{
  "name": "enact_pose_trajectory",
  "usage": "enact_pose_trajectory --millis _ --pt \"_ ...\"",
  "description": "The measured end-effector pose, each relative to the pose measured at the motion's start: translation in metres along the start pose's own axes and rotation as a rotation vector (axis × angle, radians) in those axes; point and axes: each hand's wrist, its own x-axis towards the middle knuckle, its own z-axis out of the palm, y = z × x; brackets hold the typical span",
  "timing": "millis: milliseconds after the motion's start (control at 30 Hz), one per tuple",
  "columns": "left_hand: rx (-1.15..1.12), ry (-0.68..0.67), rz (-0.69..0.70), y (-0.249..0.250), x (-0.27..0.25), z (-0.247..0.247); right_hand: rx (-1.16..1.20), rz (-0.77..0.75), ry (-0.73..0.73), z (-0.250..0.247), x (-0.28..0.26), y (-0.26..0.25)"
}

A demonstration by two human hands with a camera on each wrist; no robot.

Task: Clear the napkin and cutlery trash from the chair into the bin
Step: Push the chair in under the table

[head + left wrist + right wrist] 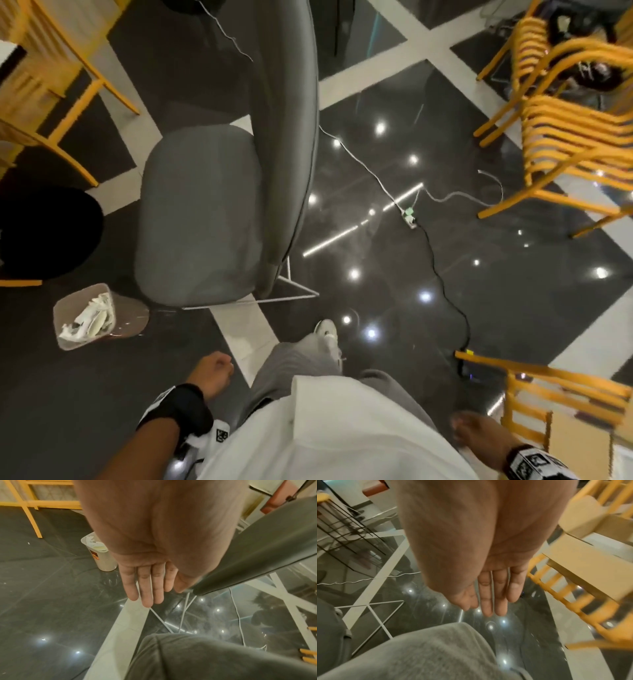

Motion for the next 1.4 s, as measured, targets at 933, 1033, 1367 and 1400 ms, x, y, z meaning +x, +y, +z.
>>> enact_pose_trajectory --millis 933,1033,1367,1400 --pt "-0.184 0.966 -0.052 0.465 -0.155 -0.026 -0.911 -1.177 -0.098 -0.444 0.125 -0.447" --pt "-0.008 1.102 -0.284 0.501 -0.130 -0.018 -0.815 -1.428 0.005 -0.469 0.084 -0.499" --pt "0.001 1.237 -0.440 0.507 -0.121 -0.022 -0.963 -1.886 0.301 -0.468 -0.004 -0.673" --pt "0.007 1.238 -0.444 0.506 -0.121 -0.022 -1.104 -1.825 0.355 -0.466 -0.001 -0.685"
